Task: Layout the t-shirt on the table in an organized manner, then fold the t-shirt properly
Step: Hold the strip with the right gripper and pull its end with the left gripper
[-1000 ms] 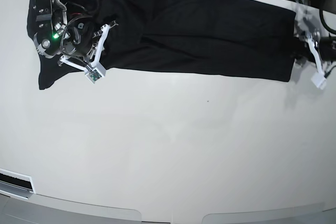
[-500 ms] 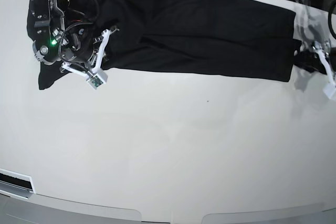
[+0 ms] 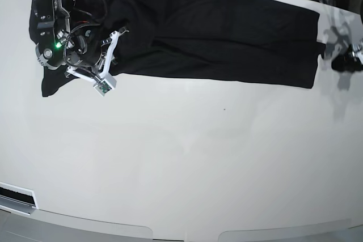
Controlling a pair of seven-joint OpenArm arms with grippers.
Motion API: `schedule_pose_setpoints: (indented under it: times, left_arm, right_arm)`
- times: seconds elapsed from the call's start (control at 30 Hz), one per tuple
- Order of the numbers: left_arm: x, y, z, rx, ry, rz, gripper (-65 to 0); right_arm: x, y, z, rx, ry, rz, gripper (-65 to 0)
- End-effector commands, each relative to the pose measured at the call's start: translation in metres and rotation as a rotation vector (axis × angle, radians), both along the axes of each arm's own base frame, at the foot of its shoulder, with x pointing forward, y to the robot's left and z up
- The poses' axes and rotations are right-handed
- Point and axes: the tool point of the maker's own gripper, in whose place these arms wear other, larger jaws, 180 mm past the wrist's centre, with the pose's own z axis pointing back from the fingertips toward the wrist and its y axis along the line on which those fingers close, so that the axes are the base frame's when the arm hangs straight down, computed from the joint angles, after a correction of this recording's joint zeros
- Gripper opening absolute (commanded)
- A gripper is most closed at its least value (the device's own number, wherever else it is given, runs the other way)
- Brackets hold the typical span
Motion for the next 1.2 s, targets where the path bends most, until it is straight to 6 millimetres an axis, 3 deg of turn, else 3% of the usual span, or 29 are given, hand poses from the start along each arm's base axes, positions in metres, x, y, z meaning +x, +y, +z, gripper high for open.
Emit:
schedule_pose_setpoints:
  times: [0.0,0.3,0.83,1.17]
  left_arm:
    - [0.005,0.006,0.011,-0.006,-0.034,0.004,-30.5]
    - [-0.009,-0.007,-0.018,-0.123,-0.011,0.111,-30.4]
    - [-0.025,-0.079,-0.066,-0.207,0.065,0.02,-30.5]
    - [-0.032,-0.114,-0.076,-0.297,0.099,-0.002,-30.5]
  right_arm:
    - [0.011,0.0,0.01,0.013,-0.044,-0.003,-65.0]
    - [0.011,0.004,0.012,0.04,-0.045,-0.006,-65.0]
    - [0.011,0.004,0.012,0.04,-0.043,-0.006,-65.0]
    - [0.011,0.005,0.012,0.048,-0.045,-0.007,-65.0]
